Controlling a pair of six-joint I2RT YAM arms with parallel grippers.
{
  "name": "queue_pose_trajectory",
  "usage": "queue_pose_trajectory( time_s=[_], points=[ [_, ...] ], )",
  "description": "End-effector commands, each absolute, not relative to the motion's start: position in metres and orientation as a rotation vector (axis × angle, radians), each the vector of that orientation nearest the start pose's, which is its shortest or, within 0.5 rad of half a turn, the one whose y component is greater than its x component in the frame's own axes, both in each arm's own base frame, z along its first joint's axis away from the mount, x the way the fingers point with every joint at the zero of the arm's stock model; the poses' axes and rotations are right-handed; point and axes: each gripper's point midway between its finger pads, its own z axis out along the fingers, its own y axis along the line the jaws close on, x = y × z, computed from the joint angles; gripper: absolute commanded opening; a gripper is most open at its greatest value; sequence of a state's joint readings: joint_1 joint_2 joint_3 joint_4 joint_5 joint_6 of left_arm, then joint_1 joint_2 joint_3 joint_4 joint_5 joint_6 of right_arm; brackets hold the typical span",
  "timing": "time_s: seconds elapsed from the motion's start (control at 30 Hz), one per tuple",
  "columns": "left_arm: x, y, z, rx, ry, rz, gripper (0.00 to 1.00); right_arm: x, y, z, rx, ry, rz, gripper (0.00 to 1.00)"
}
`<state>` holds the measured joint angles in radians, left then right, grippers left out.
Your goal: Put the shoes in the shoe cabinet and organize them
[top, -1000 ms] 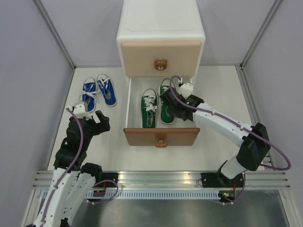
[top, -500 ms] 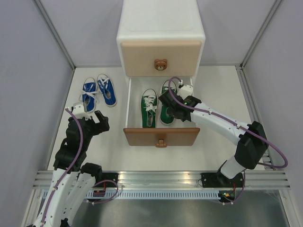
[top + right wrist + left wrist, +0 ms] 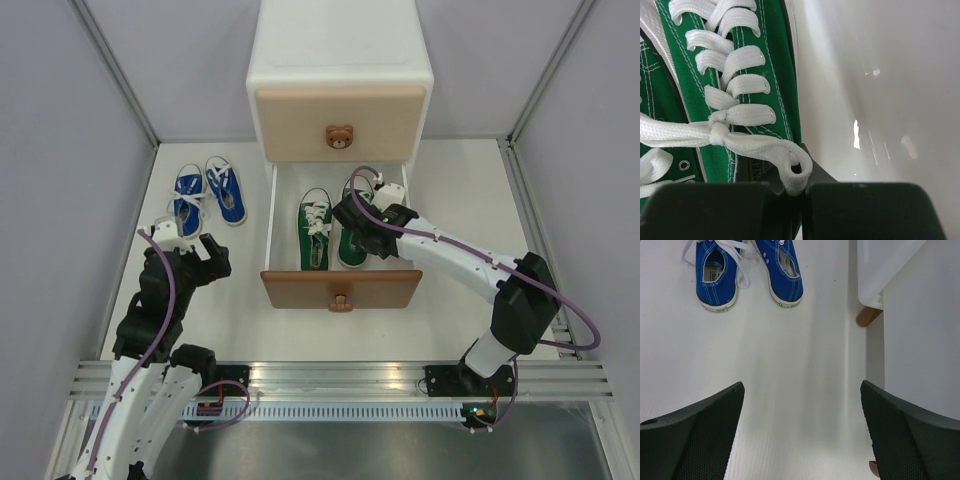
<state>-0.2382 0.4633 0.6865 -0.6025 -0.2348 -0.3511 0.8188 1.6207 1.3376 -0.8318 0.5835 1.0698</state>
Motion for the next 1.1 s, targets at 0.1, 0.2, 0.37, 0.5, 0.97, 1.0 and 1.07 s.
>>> queue_pose_trajectory(
  time_s=[0.1, 0.2, 0.37, 0.5, 0.97, 1.0, 1.07],
  points=[
    [0.228, -0.024, 0.226, -0.265, 1.878, -0.153, 1.0, 0.314, 0.231, 0.163, 0.526, 2.265, 0.07, 0.03],
    [0.228, -0.024, 0.226, -0.268, 1.878, -0.155, 1.0, 0.315, 0.231, 0.165, 0.524, 2.263, 0.067, 0.04],
    [0.228, -0.025, 0.226, -0.267, 1.881, -0.155, 1.0, 0.315, 0.229, 0.17, 0.525, 2.257, 0.064, 0.04],
    [0.228, -0.025, 0.226, -0.268, 1.881, -0.154, 1.0, 0.316, 0.228, 0.173, 0.529, 2.243, 0.063, 0.05],
    [0.228, -0.024, 0.225, -0.269, 1.885, -0.151, 1.0, 0.314, 0.231, 0.165, 0.537, 2.258, 0.08, 0.09],
    [0.228, -0.024, 0.225, -0.269, 1.882, -0.152, 1.0, 0.314, 0.231, 0.165, 0.537, 2.26, 0.081, 0.1],
    [0.228, -0.024, 0.226, -0.27, 1.88, -0.151, 1.0, 0.315, 0.233, 0.165, 0.539, 2.257, 0.093, 0.11]
  ],
)
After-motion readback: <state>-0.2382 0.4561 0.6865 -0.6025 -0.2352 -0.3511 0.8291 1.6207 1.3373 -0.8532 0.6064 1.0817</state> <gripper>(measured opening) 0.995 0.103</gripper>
